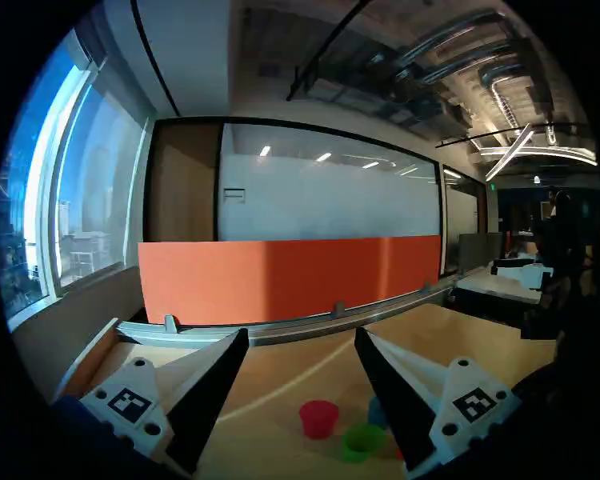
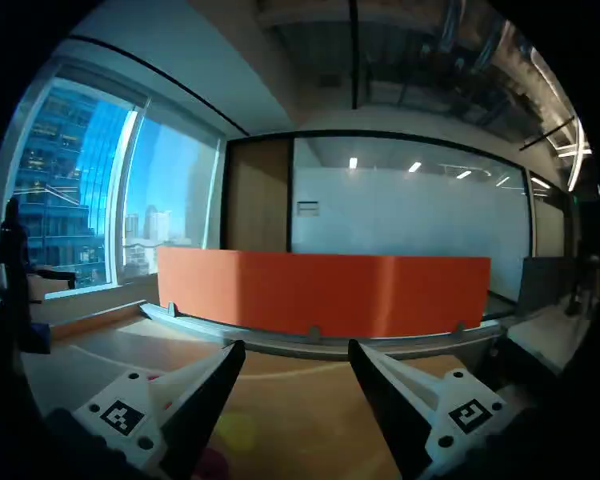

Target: Pour water

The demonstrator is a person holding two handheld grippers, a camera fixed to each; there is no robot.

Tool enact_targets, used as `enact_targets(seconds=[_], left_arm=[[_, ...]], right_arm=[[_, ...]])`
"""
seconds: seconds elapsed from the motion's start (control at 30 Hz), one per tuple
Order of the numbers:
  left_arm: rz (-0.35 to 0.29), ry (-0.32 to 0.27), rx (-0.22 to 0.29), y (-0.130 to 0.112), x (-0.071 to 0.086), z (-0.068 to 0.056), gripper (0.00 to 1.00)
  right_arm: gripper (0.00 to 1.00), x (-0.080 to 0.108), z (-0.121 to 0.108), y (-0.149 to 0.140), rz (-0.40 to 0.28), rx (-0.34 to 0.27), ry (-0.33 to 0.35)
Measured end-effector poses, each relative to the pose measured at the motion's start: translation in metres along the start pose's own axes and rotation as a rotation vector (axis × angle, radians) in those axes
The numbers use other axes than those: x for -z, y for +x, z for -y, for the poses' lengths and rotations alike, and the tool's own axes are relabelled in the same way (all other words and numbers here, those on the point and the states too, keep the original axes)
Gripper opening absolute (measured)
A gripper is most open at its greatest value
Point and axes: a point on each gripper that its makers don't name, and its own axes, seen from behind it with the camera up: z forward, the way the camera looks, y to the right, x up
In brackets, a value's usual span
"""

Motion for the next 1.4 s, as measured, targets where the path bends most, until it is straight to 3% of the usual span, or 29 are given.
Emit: enact_targets(seconds=[0.27,0.47,1.0,1.4], left_arm=[[-0.029,-0.15,0.058,0.014,0.001,-0.024,0.99],[-0.033,-0.21,0.072,0.017,0.005,-0.033,0.99],[-0.008,-0.295,0.046,0.013,0.009,-0.049,0.99],[0.048,-0.341,0.014,-0.005,0.009,-0.054,0.99]], right_arm=[[0.99,0.007,0.042,0.009,0.005,0.005,0.187],[0.99,0.01,0.059,0.011,0.012,-0.03,0.274],[0.99,0.007,0.07,0.009,0.021,-0.027,0.325],[0.99,0.011,0.081,0.0,0.075,0.015,0.378]])
